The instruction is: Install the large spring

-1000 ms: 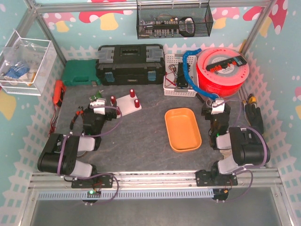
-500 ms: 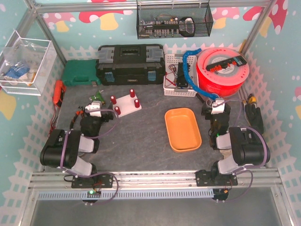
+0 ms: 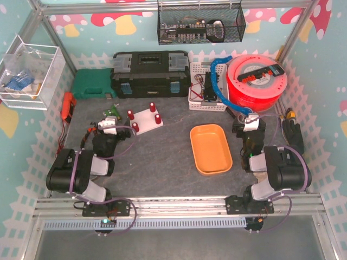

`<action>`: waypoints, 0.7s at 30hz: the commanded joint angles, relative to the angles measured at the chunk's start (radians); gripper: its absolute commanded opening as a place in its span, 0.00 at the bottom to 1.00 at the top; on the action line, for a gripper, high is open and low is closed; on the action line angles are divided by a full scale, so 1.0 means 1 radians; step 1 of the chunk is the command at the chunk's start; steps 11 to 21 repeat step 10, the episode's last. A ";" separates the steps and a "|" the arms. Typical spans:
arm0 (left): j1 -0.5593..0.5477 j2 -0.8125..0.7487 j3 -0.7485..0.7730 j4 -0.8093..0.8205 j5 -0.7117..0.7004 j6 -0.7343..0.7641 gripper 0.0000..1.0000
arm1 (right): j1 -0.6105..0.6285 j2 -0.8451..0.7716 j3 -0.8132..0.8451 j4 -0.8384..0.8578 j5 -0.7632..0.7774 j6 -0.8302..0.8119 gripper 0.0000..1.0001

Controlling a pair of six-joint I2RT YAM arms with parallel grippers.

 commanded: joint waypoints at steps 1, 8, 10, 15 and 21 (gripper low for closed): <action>0.006 0.000 0.015 0.018 0.013 -0.023 0.99 | -0.004 0.002 -0.007 0.032 0.006 0.008 0.99; 0.023 0.004 0.031 -0.009 0.034 -0.037 0.99 | -0.004 0.003 -0.007 0.032 0.007 0.007 0.99; 0.025 0.001 0.029 -0.008 0.033 -0.036 0.99 | -0.004 0.002 -0.007 0.033 0.007 0.009 0.99; 0.025 0.001 0.029 -0.008 0.033 -0.036 0.99 | -0.004 0.002 -0.007 0.033 0.007 0.009 0.99; 0.025 0.001 0.029 -0.008 0.033 -0.036 0.99 | -0.004 0.002 -0.007 0.033 0.007 0.009 0.99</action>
